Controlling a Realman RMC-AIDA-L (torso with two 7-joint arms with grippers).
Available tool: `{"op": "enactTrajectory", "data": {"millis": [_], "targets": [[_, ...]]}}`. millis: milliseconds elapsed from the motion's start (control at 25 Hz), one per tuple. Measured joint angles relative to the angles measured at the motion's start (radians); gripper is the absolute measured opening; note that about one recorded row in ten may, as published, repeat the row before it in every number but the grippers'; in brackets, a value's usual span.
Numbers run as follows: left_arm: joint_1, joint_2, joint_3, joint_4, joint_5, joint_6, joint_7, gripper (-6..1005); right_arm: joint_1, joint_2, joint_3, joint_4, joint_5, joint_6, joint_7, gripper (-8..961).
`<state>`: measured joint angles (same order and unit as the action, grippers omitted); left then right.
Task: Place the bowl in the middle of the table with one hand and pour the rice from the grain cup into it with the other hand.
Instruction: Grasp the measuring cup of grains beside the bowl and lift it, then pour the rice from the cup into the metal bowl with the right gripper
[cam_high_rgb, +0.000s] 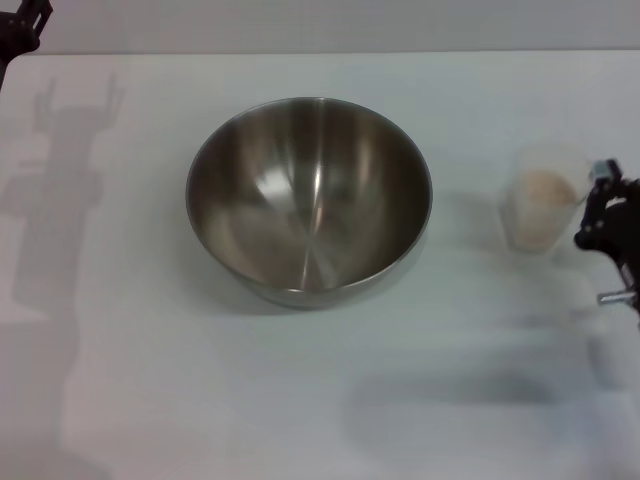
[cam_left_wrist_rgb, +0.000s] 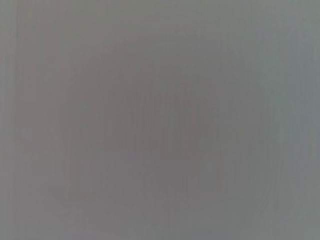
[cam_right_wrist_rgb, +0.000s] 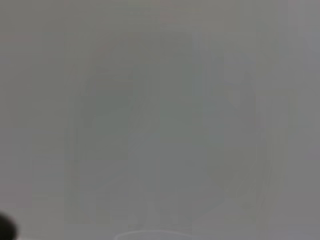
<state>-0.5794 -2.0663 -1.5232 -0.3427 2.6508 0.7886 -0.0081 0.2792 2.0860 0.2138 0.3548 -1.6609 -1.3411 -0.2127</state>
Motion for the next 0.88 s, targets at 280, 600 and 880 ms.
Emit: {"op": "enactTrajectory", "data": {"millis": [280,600,880], "targets": [[0.016,0.001,-0.001,0.005,0.000,0.007,0.008,844,0.067,-0.003,0.020,-0.068,0.000,-0.132,-0.001,17],[0.033,0.002,-0.006,0.005,0.000,0.008,0.007,844,0.159,-0.004,0.012,-0.134,-0.009,-0.227,-0.001,16],[0.047,0.002,-0.055,0.008,0.000,0.027,0.008,844,0.237,-0.006,0.012,-0.191,-0.079,-0.246,-0.092,16]]}}
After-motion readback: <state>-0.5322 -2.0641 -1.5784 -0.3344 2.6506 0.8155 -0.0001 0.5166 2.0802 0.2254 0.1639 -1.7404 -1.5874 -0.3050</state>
